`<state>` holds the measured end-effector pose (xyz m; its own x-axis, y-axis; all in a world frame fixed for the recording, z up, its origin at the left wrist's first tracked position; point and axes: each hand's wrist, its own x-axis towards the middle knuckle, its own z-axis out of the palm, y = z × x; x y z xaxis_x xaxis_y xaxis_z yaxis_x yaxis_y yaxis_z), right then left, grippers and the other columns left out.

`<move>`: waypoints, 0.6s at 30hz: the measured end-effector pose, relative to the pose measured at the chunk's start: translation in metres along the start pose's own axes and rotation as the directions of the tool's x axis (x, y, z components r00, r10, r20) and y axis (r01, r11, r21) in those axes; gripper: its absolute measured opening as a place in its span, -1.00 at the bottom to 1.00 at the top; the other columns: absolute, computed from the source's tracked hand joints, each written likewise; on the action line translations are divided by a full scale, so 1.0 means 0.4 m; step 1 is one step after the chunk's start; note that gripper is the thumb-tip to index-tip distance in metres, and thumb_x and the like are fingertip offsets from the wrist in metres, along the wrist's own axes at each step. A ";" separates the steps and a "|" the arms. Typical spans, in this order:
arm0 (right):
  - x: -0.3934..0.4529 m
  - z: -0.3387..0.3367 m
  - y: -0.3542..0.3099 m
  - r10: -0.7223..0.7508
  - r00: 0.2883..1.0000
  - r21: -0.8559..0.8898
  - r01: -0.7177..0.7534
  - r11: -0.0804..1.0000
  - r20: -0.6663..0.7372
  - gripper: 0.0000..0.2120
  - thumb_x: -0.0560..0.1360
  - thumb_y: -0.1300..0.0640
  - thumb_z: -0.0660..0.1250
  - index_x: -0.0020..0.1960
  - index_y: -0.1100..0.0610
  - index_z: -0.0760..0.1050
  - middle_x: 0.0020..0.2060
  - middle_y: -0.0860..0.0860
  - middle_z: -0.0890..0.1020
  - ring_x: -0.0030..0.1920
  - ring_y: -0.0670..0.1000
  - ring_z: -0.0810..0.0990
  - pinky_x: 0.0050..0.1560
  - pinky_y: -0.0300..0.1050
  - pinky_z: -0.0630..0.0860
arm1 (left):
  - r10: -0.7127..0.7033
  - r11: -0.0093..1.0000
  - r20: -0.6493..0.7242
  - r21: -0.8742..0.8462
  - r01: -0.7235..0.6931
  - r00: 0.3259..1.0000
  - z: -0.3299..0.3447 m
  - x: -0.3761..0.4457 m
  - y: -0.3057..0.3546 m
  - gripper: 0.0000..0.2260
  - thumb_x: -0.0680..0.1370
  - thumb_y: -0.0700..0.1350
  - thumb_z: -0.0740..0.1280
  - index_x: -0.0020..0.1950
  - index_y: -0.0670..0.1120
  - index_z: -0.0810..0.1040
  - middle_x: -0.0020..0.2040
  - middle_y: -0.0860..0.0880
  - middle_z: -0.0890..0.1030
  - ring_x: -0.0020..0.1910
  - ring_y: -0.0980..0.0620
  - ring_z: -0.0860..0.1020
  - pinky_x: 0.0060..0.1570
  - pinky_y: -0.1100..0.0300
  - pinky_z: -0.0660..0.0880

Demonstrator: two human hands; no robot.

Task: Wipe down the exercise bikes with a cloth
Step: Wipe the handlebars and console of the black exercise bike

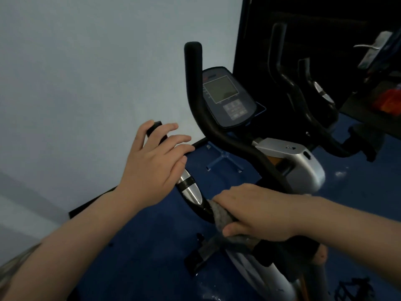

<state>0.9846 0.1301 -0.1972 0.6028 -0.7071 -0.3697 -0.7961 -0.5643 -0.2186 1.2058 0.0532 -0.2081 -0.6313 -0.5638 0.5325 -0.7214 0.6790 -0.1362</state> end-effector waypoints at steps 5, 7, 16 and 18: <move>0.029 0.008 0.007 -0.112 0.993 -0.042 0.110 0.993 -0.039 -0.66 0.56 -0.29 0.03 -0.08 -0.01 0.19 -0.28 -0.13 0.31 -0.28 -0.06 0.36 -0.20 -0.09 0.29 | -0.005 0.996 -0.014 -0.084 0.004 1.000 -0.016 0.005 -0.011 -0.74 0.59 -0.11 0.17 0.14 -0.05 0.62 0.27 0.04 0.57 0.36 0.00 0.41 0.43 0.02 0.15; 0.040 0.024 0.006 -0.105 0.991 -0.017 0.104 0.994 -0.078 -0.68 0.56 -0.29 0.04 -0.04 -0.03 0.21 -0.29 -0.13 0.29 -0.32 -0.08 0.32 -0.25 -0.06 0.32 | -0.008 0.993 -0.023 -0.115 0.005 1.000 -0.020 0.007 -0.014 -0.75 0.58 -0.14 0.18 0.15 -0.08 0.61 0.31 0.01 0.54 0.39 0.01 0.38 0.43 0.05 0.14; 0.072 0.053 -0.058 0.158 0.956 0.159 -0.120 0.980 -0.248 -0.51 0.51 -0.38 -0.11 -0.04 0.03 0.28 -0.28 -0.09 0.43 -0.28 -0.03 0.44 -0.26 -0.10 0.30 | 0.009 0.990 -0.009 -0.143 -0.010 1.000 -0.010 0.000 -0.021 -0.73 0.60 -0.10 0.16 0.19 -0.08 0.59 0.40 -0.03 0.44 0.47 -0.03 0.26 0.47 0.03 0.08; 0.065 0.034 -0.047 0.164 0.977 0.221 -0.132 0.966 -0.136 -0.52 0.50 -0.39 -0.05 -0.01 0.02 0.29 -0.26 -0.09 0.45 -0.26 -0.06 0.45 -0.27 -0.12 0.35 | 0.027 0.991 -0.002 -0.131 -0.027 1.000 -0.009 0.000 -0.021 -0.72 0.61 -0.10 0.14 0.17 -0.07 0.60 0.38 -0.02 0.47 0.46 -0.03 0.28 0.47 0.04 0.07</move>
<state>1.0144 0.1282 -0.2148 0.4653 -0.8415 -0.2744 -0.8606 -0.3577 -0.3625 1.2130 0.0490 -0.2039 -0.6498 -0.5448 0.5300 -0.6607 0.7497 -0.0394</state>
